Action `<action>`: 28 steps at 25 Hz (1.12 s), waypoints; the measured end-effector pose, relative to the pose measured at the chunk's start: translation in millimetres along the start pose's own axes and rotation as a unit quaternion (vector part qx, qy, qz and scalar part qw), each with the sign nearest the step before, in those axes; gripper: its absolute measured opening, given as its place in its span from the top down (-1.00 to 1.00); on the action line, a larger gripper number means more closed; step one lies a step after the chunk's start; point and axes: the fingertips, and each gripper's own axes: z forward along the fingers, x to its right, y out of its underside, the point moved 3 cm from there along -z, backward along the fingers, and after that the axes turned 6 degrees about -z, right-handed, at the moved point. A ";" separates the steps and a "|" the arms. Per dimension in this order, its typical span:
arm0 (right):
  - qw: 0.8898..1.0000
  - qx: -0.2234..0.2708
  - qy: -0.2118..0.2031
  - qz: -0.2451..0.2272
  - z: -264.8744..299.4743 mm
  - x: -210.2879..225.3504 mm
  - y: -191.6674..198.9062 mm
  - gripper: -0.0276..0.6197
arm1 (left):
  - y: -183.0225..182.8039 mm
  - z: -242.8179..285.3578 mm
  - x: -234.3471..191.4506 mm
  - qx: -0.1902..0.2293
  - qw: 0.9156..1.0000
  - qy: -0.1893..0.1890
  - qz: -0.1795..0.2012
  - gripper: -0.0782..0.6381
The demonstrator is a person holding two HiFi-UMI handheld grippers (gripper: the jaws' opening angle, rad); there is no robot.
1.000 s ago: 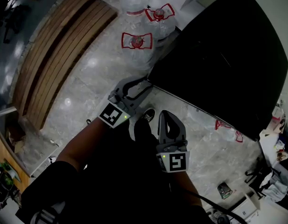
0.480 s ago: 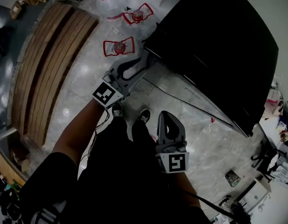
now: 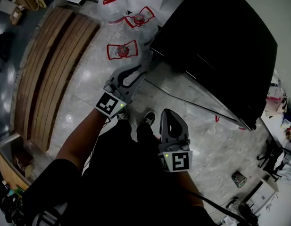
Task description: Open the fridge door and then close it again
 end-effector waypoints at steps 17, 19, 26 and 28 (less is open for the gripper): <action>0.996 0.079 -0.043 -0.027 -42.0 -60.9 -121.2 0.87 | -156.4 -132.0 143.2 0.040 0.998 -0.029 -0.033 0.76; 0.994 0.086 -0.050 -0.037 -47.4 -66.3 -126.9 0.87 | -164.2 -137.2 150.2 0.047 0.998 -0.017 -0.025 0.76; 0.992 0.103 -0.058 -0.049 -57.7 -69.3 -145.7 0.87 | -175.1 -140.9 173.6 0.052 0.999 0.003 -0.003 0.76; 0.991 0.106 -0.059 -0.050 -60.0 -71.9 -149.8 0.87 | -178.5 -144.4 172.7 0.059 0.998 -0.004 -0.003 0.76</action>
